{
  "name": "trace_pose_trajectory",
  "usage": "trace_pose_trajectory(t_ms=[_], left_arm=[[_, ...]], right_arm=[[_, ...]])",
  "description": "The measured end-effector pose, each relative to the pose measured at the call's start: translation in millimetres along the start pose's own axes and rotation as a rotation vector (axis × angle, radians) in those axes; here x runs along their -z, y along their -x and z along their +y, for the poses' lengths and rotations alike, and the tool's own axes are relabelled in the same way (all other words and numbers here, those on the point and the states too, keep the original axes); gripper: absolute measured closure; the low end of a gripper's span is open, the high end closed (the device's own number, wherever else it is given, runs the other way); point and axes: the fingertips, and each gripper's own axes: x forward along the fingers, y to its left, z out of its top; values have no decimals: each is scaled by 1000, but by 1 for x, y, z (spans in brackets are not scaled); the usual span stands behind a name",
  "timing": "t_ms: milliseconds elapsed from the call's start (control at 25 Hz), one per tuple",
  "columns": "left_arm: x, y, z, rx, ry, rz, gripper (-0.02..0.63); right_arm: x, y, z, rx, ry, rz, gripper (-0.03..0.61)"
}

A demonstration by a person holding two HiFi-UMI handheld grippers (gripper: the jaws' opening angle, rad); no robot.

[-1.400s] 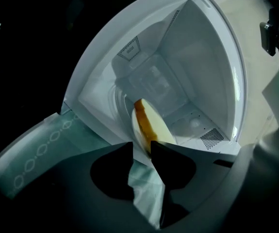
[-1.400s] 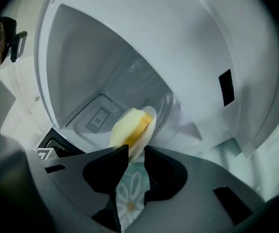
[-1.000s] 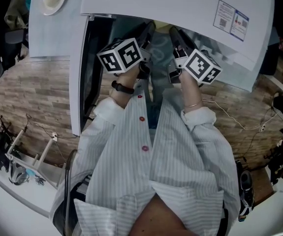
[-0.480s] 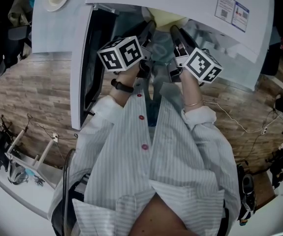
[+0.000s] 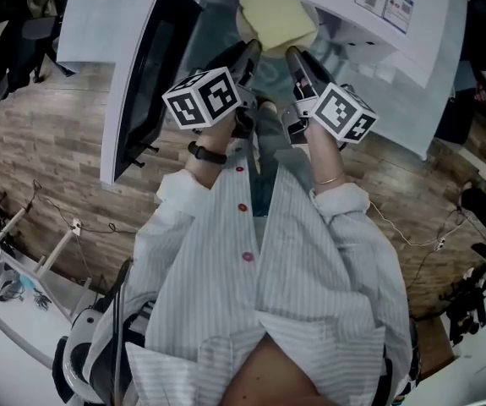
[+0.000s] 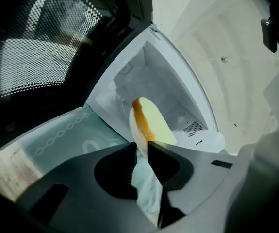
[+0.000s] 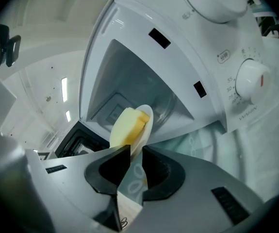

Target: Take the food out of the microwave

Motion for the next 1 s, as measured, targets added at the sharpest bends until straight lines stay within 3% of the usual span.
trace_pose_trajectory(t_ms=[640, 1000], left_arm=[[35, 63, -42, -11, 3, -96, 535], [47, 100, -72, 31, 1, -120, 535]], right_arm=[[16, 68, 29, -107, 86, 24, 483], [20, 111, 53, -158, 111, -1, 483]])
